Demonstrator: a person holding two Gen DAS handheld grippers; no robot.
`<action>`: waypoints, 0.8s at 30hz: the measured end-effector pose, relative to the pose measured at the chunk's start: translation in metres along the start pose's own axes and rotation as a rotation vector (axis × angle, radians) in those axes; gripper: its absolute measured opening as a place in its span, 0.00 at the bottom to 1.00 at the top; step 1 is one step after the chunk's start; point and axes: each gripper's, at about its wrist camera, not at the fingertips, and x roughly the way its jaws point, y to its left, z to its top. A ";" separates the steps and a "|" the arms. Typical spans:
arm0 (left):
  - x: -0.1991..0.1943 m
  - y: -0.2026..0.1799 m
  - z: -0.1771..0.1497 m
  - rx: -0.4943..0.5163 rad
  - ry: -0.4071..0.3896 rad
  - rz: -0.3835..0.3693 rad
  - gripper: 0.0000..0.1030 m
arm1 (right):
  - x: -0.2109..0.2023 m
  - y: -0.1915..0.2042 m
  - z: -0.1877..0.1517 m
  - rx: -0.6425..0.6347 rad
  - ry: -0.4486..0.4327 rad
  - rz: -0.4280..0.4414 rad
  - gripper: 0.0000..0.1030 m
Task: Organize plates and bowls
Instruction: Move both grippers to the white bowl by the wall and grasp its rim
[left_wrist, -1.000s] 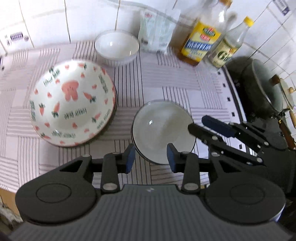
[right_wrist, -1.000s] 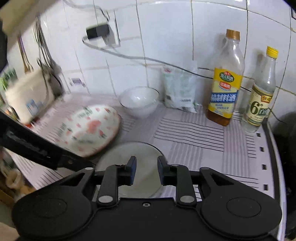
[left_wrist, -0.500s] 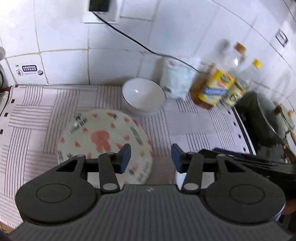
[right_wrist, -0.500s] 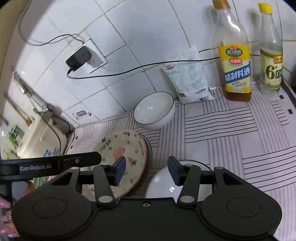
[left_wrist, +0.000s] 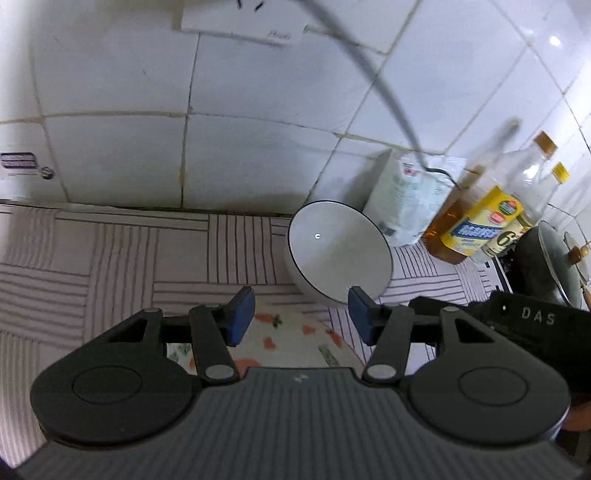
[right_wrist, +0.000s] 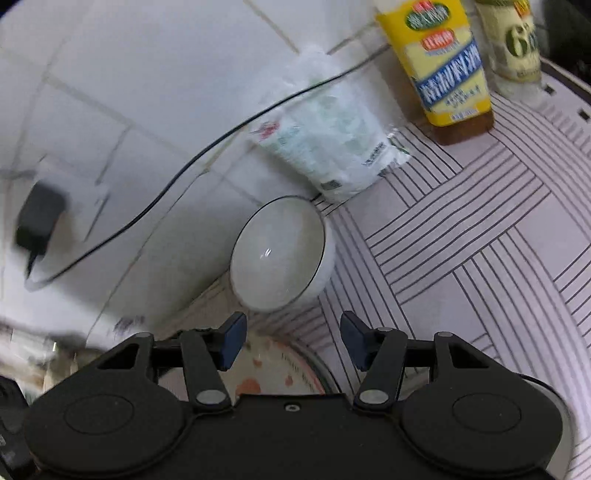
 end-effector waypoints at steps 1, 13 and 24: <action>0.006 0.002 0.002 -0.001 0.009 -0.003 0.53 | 0.006 -0.001 0.002 0.022 -0.017 -0.022 0.60; 0.067 0.008 0.015 -0.025 0.040 -0.033 0.53 | 0.052 -0.008 0.013 0.171 -0.062 -0.063 0.53; 0.102 0.000 0.021 -0.021 0.126 -0.025 0.25 | 0.081 -0.022 0.024 0.242 -0.084 -0.105 0.13</action>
